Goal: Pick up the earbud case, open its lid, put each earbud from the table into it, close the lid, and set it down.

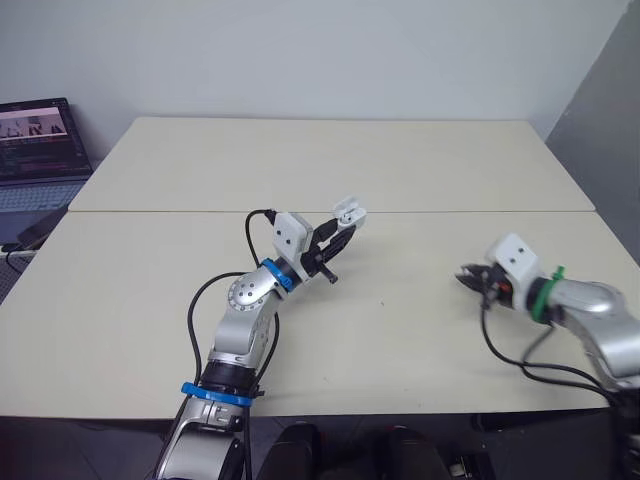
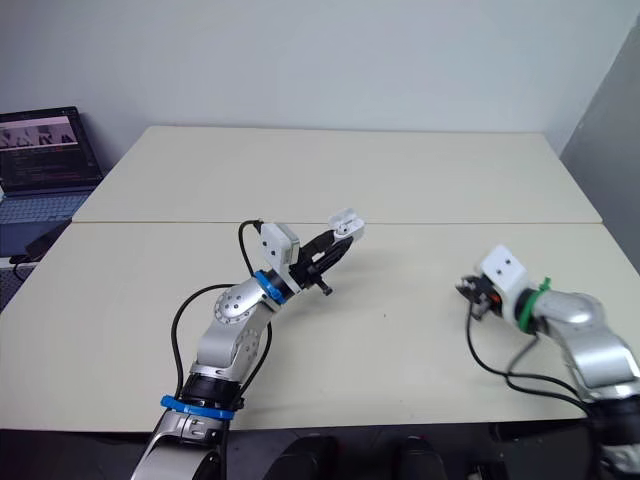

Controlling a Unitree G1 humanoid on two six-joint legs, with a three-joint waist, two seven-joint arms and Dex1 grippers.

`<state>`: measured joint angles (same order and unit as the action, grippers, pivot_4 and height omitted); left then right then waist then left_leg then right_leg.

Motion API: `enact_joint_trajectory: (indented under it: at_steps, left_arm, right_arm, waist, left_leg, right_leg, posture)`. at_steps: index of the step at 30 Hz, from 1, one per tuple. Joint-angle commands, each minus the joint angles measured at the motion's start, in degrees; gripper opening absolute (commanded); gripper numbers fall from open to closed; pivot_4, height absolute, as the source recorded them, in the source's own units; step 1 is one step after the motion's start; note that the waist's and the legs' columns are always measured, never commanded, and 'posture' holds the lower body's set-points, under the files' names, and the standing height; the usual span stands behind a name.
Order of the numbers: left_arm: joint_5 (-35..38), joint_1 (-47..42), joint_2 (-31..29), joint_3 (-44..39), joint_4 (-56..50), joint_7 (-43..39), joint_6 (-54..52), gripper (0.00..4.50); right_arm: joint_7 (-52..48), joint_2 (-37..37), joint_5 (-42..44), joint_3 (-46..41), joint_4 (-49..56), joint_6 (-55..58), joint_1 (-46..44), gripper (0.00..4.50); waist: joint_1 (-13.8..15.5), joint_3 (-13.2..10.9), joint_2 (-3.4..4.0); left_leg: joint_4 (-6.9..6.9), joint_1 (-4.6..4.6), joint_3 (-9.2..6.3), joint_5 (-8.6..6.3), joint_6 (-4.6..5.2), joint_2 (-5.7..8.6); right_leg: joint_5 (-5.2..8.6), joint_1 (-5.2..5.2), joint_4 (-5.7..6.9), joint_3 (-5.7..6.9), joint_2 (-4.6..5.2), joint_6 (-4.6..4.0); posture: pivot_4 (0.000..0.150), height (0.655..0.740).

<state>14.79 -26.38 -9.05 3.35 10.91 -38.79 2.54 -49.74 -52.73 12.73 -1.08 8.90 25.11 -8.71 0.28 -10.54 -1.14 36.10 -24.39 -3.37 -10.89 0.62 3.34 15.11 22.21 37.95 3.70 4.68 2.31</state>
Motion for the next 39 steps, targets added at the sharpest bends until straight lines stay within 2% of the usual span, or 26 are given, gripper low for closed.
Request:
enact_joint_trajectory:
  at_steps: [1,7,13,20,31,39]
  left_arm:
    - [0.19,-0.28,0.53,0.04,-2.25,0.67,0.51,0.75]
    - [0.20,-0.58,0.79,0.61,-1.99,0.62,0.60,0.75]
    - [0.25,-0.74,0.24,0.39,-1.65,0.57,0.54,0.75]
    - [0.21,0.15,0.20,0.60,-2.74,1.02,-0.07,0.75]
    - [0.21,0.70,0.20,0.57,-3.42,1.38,-0.65,0.75]
    - [0.25,0.22,0.43,0.52,-2.86,1.53,-0.64,0.75]
  right_arm:
    - [-7.34,-6.01,-0.29,-3.10,0.91,-5.52,5.39,0.41]
    - [-12.91,-13.62,-2.71,-4.43,-3.23,-8.77,13.32,0.41]
    - [-14.97,-16.62,-3.79,-3.41,-6.73,-6.30,13.51,0.41]
    - [-15.58,-17.15,-4.51,-2.97,-8.08,-4.66,13.35,2.83]
    - [-18.14,-19.16,-4.10,-3.76,-6.04,-3.22,15.40,2.83]
    - [-18.28,-17.80,-6.83,-0.08,-7.69,-5.76,11.36,2.83]
  waist:
    - [0.15,0.00,0.01]
    - [0.38,-0.01,-0.01]
    - [1.12,-0.01,-0.02]
    - [1.38,-0.01,-0.02]
    - [1.44,-0.01,-0.03]
    - [1.23,-0.01,-0.05]
  left_leg:
    - [-0.02,0.00,0.01,0.00,0.00,0.02]
    - [0.01,0.00,0.06,0.00,0.00,0.04]
    - [0.04,0.00,0.05,0.00,0.00,0.04]
    - [0.07,0.00,0.00,0.00,0.00,0.06]
    - [0.07,0.00,-0.02,0.00,0.00,0.06]
    - [0.07,0.00,-0.02,0.00,-0.01,0.05]
  right_leg:
    - [0.00,-0.01,0.00,0.00,0.04,0.00]
    - [-0.01,-0.02,0.00,0.00,0.23,-0.02]
    - [-0.01,-0.06,-0.05,-0.01,0.25,-0.01]
    - [0.00,-0.12,-0.12,0.01,0.28,0.00]
    - [0.00,-0.15,-0.14,0.03,0.29,0.00]
    - [0.00,-0.15,-0.14,0.03,0.28,0.01]
  posture:
    - [0.150,0.7400]
    - [0.150,0.7400]
    - [0.150,0.7400]
    - [0.150,0.7400]
    - [0.150,0.7400]
    - [0.150,0.7400]
